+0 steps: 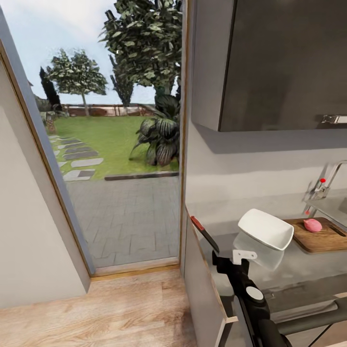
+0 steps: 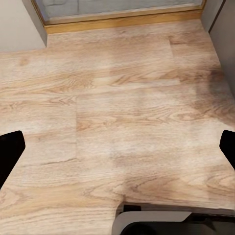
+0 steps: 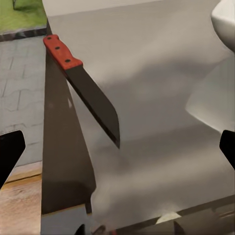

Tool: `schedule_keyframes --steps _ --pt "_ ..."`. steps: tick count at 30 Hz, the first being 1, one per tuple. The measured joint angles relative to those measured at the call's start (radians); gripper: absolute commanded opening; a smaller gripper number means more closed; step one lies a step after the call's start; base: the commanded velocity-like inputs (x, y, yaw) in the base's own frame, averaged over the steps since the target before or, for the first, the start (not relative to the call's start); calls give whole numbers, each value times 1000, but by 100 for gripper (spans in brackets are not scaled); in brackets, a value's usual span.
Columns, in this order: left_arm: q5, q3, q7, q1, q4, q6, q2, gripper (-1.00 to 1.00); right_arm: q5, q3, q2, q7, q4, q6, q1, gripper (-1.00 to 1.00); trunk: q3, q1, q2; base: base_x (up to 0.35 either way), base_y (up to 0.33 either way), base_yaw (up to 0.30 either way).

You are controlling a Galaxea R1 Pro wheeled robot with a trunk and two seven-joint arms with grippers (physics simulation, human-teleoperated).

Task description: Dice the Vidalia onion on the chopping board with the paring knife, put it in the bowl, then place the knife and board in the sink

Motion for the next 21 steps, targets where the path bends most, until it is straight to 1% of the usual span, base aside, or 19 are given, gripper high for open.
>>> schedule_keyframes --steps 11,17,18,19,21 --pt "0 0 0 0 -1 -1 0 100 0 0 0 0 4 3 0 100 0 0 0 0 0 0" --pt "0 0 -1 0 -1 -1 0 100 0 -4 -1 0 28 2 0 100 -1 0 0 0 0 0" --pt "0 0 -1 0 -2 -1 0 100 0 -13 -5 0 31 2 0 100 -2 0 0 0 0 0" --pt "0 0 -1 0 -2 -1 0 100 0 -32 -10 0 32 2 0 100 -3 0 0 0 0 0" --pt "0 0 -1 0 -2 -1 0 100 0 -45 -13 1 33 2 0 100 -5 0 0 0 0 0"
